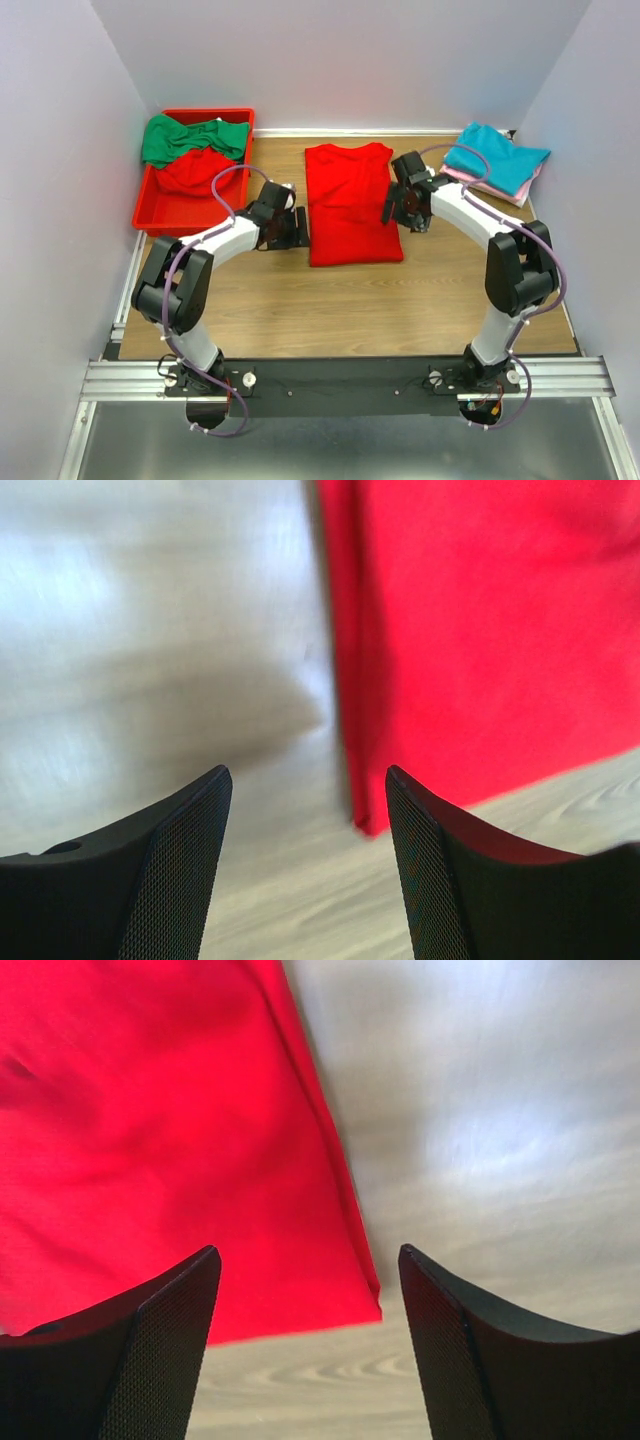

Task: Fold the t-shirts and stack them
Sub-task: Fold the tshirt

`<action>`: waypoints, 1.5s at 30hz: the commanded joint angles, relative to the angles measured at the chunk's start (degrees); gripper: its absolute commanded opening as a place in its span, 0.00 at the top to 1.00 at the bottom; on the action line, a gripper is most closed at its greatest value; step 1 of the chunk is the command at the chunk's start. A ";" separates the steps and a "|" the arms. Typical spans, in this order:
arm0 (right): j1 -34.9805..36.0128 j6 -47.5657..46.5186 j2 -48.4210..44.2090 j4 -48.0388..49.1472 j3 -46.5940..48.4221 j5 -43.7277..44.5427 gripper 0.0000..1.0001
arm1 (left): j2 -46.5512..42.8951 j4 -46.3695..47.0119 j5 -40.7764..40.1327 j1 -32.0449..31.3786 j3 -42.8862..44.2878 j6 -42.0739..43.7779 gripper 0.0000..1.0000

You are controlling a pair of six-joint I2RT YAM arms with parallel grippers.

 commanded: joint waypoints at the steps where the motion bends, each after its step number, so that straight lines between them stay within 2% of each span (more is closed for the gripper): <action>1: -0.18 2.50 -3.34 2.15 -5.77 -5.63 0.22 | -4.43 3.66 2.86 -0.86 -3.93 -0.37 0.29; 13: -0.44 5.22 -7.57 5.93 -17.55 -7.23 0.33 | -7.52 8.94 5.42 -3.32 -10.35 -4.32 0.29; 31: -0.70 5.75 -4.15 9.27 -22.04 -7.41 0.50 | -3.56 9.12 4.97 -6.22 -10.35 -5.82 0.30; 40: -1.14 5.58 -3.00 10.15 -22.40 -7.93 0.56 | -1.01 7.71 1.11 -7.19 -10.44 -6.43 0.39; 45: -1.49 5.31 -2.56 10.42 -22.05 -8.19 0.58 | -0.48 7.71 -0.03 -7.19 -9.92 -6.34 0.49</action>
